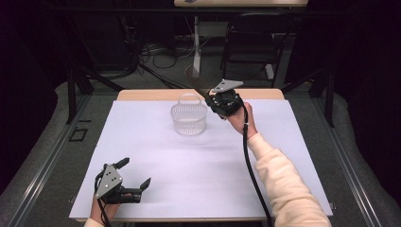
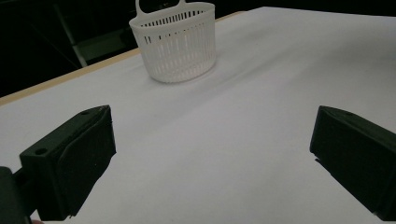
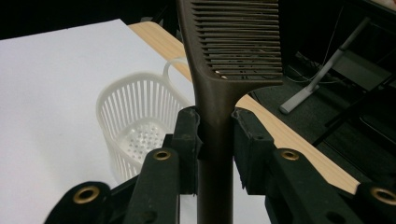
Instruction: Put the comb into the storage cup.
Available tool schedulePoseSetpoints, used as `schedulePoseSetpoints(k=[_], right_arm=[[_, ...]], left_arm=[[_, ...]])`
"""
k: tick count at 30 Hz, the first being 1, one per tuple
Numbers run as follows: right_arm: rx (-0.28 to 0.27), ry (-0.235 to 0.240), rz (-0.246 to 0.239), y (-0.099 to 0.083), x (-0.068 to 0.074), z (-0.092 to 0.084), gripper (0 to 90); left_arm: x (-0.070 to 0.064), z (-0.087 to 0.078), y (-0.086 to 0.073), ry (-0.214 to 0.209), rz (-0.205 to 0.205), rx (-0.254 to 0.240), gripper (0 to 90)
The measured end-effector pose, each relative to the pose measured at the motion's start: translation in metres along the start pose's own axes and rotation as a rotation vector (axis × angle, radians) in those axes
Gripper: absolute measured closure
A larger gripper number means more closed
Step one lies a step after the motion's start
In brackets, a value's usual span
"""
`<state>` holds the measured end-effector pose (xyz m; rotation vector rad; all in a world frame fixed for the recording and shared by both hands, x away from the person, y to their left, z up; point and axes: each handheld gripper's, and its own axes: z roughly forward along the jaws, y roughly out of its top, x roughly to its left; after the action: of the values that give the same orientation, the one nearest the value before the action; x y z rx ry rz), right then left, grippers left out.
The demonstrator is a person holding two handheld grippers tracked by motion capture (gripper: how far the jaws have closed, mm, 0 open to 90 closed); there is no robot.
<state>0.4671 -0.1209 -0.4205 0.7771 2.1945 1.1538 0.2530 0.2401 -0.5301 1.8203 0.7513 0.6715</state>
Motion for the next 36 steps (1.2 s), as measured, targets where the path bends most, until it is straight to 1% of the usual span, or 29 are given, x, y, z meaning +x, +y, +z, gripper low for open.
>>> schedulePoseSetpoints(k=[7, 9, 14, 17, 21, 36], right_arm=[[-0.012, 0.003, -0.022, 0.006, 0.005, 0.005, 72.6], [-0.015, 0.011, -0.024, 0.007, 0.005, 0.007, 72.6], [-0.025, 0.012, -0.031, 0.011, 0.007, 0.010, 72.5], [-0.029, 0.010, -0.037, 0.012, 0.007, 0.011, 72.5], [-0.035, 0.004, -0.047, 0.013, 0.009, 0.014, 72.5], [-0.057, 0.013, -0.071, 0.017, 0.016, 0.023, 72.5]], left_arm=[[0.000, -0.001, 0.000, -0.001, -0.001, -0.002, 0.0], [0.000, -0.001, 0.000, 0.000, -0.001, -0.003, 0.0], [0.001, -0.001, 0.000, 0.000, 0.001, -0.003, 0.0], [0.000, -0.001, 0.000, 0.001, -0.004, -0.003, 0.0], [0.000, -0.001, 0.000, 0.004, 0.000, -0.003, 0.0], [0.000, -0.001, 0.000, 0.003, -0.003, -0.003, 0.0]])
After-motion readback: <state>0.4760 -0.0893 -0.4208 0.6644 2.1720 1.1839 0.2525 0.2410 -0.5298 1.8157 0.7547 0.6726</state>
